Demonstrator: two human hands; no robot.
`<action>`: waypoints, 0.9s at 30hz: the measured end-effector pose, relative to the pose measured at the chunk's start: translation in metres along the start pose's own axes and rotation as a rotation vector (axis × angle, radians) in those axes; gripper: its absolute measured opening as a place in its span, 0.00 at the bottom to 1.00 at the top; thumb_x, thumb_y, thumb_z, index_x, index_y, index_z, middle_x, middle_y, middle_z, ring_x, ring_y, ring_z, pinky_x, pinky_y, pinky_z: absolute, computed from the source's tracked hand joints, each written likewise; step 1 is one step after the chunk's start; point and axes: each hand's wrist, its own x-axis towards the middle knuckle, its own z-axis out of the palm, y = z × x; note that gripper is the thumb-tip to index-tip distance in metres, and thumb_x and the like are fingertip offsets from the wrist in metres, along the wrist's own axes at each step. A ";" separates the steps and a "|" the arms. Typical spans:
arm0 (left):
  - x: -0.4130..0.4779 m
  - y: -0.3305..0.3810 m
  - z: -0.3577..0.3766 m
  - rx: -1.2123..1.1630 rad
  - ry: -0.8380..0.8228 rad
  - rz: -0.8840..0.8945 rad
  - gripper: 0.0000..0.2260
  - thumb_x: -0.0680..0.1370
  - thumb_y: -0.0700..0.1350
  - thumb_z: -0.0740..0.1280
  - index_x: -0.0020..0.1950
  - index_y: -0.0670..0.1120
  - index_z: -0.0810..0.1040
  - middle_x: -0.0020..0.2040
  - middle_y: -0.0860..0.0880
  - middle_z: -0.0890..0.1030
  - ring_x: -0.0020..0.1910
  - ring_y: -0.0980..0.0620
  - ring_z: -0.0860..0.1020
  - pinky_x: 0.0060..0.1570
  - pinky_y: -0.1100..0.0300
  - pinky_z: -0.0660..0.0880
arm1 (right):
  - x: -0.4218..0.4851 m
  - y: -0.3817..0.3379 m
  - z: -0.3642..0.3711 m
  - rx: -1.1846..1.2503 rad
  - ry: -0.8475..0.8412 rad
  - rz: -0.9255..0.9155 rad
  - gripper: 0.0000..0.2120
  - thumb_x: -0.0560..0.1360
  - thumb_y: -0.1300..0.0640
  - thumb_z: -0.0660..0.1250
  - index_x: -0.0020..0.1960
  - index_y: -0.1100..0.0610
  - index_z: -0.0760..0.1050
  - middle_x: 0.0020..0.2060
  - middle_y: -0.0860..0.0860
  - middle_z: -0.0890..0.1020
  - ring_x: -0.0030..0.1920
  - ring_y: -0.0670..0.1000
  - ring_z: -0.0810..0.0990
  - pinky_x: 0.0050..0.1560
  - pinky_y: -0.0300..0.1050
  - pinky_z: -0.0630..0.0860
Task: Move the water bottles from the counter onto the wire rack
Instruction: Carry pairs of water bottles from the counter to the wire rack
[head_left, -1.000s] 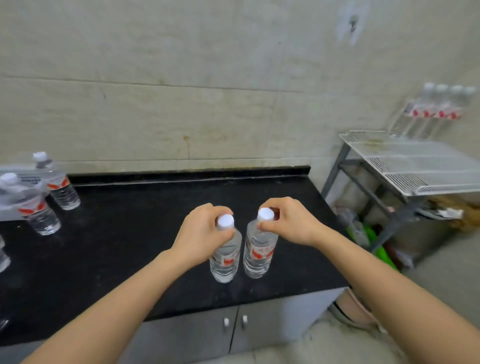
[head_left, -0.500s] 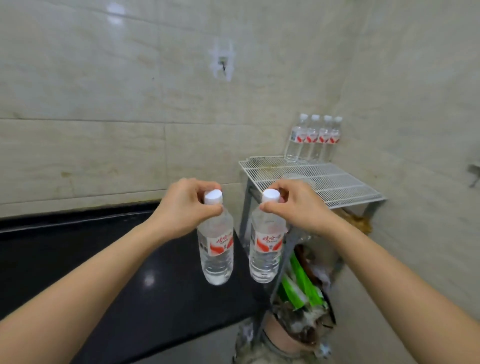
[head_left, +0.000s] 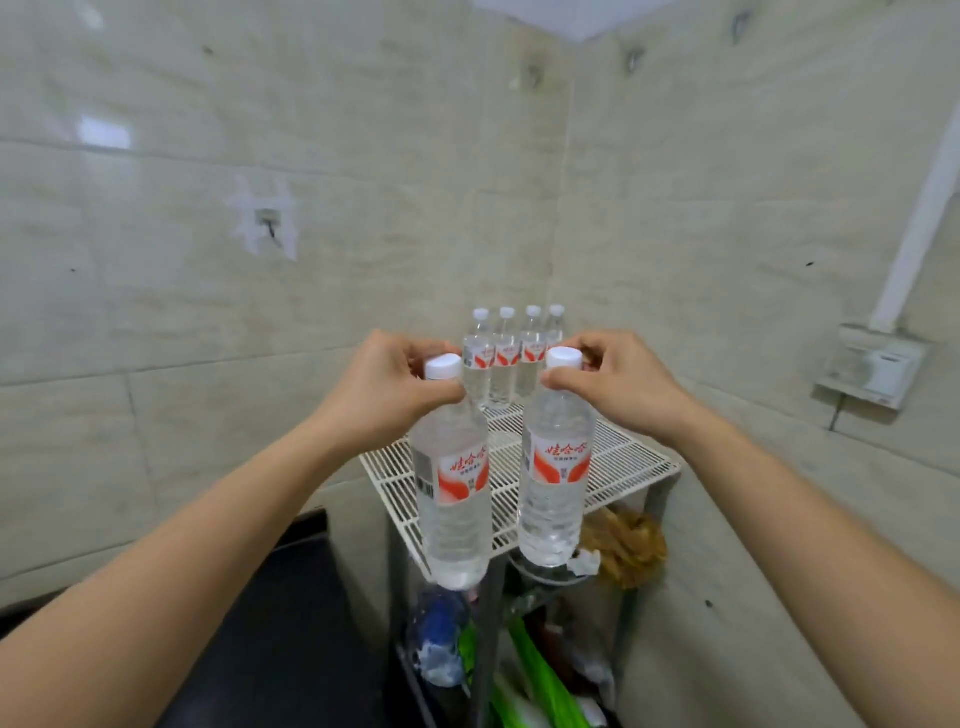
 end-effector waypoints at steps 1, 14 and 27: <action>0.015 -0.006 0.008 -0.011 -0.011 0.010 0.12 0.70 0.34 0.70 0.34 0.52 0.82 0.32 0.54 0.78 0.29 0.63 0.72 0.31 0.67 0.70 | 0.013 0.011 -0.004 -0.009 0.005 0.000 0.04 0.70 0.55 0.74 0.41 0.54 0.80 0.32 0.49 0.77 0.33 0.45 0.72 0.36 0.42 0.70; 0.202 -0.088 0.121 0.142 0.029 0.049 0.08 0.68 0.40 0.69 0.35 0.41 0.70 0.29 0.50 0.67 0.29 0.56 0.63 0.32 0.59 0.62 | 0.168 0.150 -0.033 -0.110 -0.047 0.015 0.10 0.71 0.59 0.72 0.36 0.51 0.73 0.30 0.43 0.73 0.28 0.38 0.72 0.30 0.31 0.66; 0.337 -0.157 0.220 0.214 0.071 -0.121 0.06 0.69 0.40 0.71 0.35 0.40 0.76 0.28 0.47 0.73 0.29 0.55 0.69 0.31 0.60 0.66 | 0.309 0.279 -0.044 -0.159 -0.149 -0.020 0.08 0.71 0.52 0.72 0.40 0.49 0.73 0.35 0.44 0.75 0.34 0.42 0.72 0.35 0.40 0.68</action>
